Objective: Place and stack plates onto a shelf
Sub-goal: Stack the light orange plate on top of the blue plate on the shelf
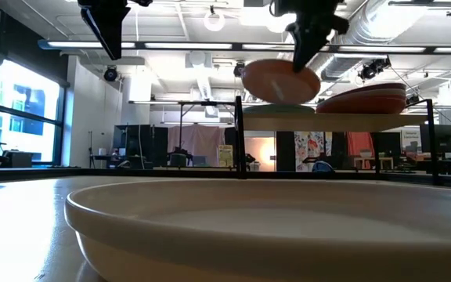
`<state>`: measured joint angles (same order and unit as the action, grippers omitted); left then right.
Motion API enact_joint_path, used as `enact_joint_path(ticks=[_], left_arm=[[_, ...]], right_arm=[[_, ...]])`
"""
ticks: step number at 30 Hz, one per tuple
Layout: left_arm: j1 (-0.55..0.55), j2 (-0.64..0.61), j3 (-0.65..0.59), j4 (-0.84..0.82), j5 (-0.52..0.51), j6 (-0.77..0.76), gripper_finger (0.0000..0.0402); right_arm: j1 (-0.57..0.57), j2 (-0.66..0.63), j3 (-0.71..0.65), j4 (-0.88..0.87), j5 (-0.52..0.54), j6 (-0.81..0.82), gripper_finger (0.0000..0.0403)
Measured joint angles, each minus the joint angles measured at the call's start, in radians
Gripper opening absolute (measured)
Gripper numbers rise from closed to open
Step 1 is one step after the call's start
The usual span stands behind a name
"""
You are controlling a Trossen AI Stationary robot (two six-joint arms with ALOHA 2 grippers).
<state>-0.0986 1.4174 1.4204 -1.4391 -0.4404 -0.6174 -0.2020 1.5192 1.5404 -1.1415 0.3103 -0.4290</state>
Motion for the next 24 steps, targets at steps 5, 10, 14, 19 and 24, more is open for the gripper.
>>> enact_joint_path(ticks=[5,10,14,19,24], left_arm=[[0.000,0.000,0.000,0.000,0.000,0.000,0.0131],[0.000,0.000,0.000,0.000,0.000,0.000,0.0131],[0.000,0.000,0.000,0.000,0.001,0.000,0.0131],[0.000,0.000,0.000,0.000,0.000,0.000,0.0131],[0.000,0.000,0.000,0.000,0.000,0.000,0.0131]], right_arm=[[-0.052,0.000,-0.046,0.058,-0.031,-0.053,0.0000],[-0.097,0.000,-0.050,0.100,-0.058,-0.110,0.0000],[-0.140,0.005,-0.050,0.119,-0.078,-0.133,0.0000],[-0.184,0.047,-0.051,0.102,-0.093,-0.137,0.0000],[-0.190,0.082,-0.051,0.104,-0.094,-0.156,0.0000]])
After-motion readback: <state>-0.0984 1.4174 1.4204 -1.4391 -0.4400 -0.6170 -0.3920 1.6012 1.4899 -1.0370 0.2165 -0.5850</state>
